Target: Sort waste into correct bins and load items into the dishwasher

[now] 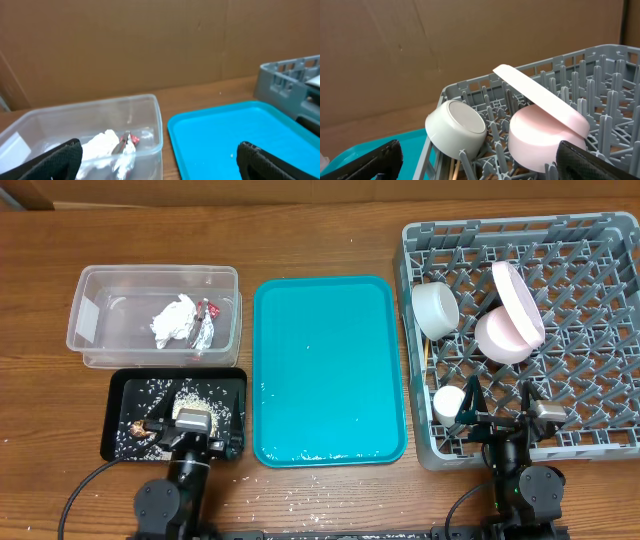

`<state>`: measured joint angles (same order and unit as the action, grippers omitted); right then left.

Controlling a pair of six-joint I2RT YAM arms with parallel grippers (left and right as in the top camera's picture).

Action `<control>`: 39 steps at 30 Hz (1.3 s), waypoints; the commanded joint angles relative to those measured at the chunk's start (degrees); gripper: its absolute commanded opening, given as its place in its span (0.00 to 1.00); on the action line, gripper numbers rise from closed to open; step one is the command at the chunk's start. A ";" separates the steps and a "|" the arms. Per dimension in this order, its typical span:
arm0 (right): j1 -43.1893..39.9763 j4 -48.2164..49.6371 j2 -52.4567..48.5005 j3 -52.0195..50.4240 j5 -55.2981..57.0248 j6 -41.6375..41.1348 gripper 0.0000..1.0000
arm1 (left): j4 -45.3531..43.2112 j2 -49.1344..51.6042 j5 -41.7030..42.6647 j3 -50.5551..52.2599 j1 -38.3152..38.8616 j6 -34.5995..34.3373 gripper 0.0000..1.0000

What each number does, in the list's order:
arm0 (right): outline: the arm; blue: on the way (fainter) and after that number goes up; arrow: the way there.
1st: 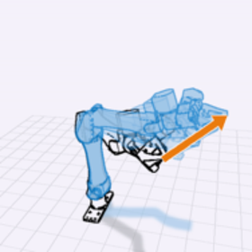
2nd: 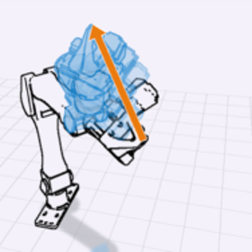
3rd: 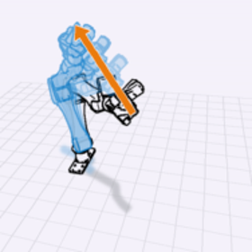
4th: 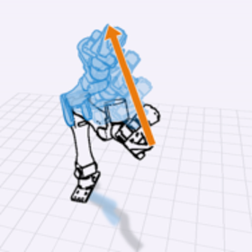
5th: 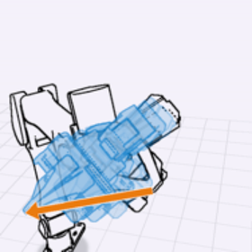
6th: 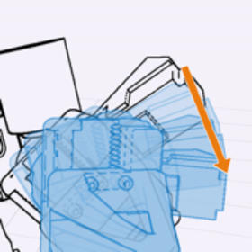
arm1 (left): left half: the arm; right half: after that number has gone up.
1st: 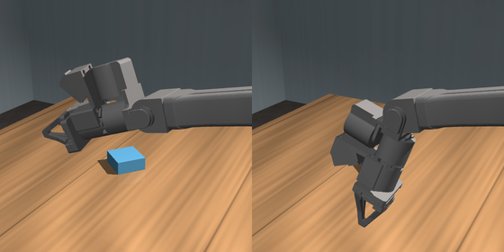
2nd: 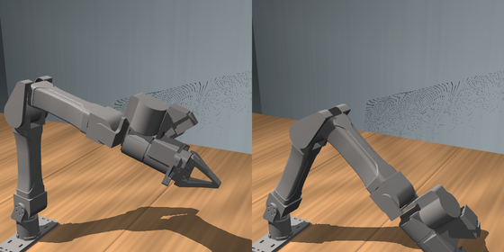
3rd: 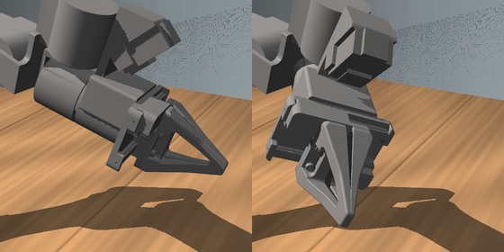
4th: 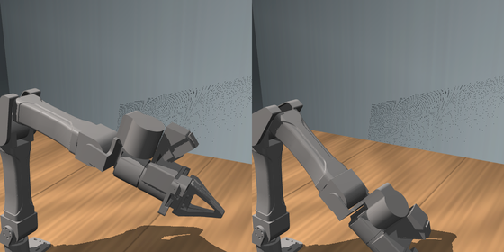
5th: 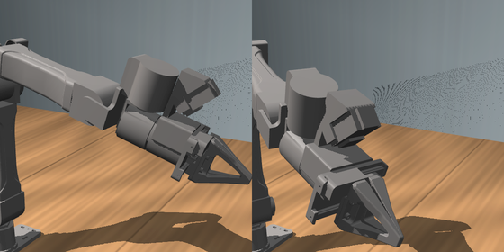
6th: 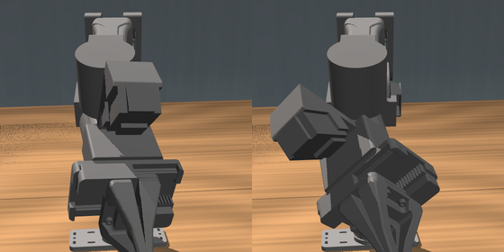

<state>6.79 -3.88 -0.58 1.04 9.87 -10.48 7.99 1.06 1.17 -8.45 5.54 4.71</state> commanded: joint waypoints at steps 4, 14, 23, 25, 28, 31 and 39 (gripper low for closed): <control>-0.11 0.39 0.42 -0.59 -0.04 -0.17 1.00 | -3.93 -0.87 0.76 8.17 -0.76 0.90 1.00; -0.11 0.39 0.42 -0.59 -0.04 -0.17 1.00 | -3.69 -0.81 0.76 8.17 -0.74 0.90 1.00; -0.11 0.39 0.42 -0.59 -0.04 -0.17 1.00 | -3.67 -0.81 0.76 8.17 -0.74 0.90 1.00; -0.11 0.39 0.42 -0.59 -0.04 -0.17 1.00 | -3.69 -0.81 0.76 8.17 -0.74 0.90 1.00; -0.11 0.39 0.42 -0.59 -0.04 -0.17 1.00 | -3.67 -0.81 0.76 8.17 -0.74 0.90 1.00; -0.11 0.39 0.42 -0.59 -0.04 -0.17 1.00 | -3.69 -0.81 0.76 8.17 -0.74 0.90 1.00; -0.11 0.39 0.42 -0.59 -0.04 -0.17 1.00 | -3.69 -0.81 0.76 8.17 -0.74 0.90 1.00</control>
<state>6.79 -3.88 -0.58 1.06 9.85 -10.48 4.27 0.86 1.72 -0.49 5.15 4.71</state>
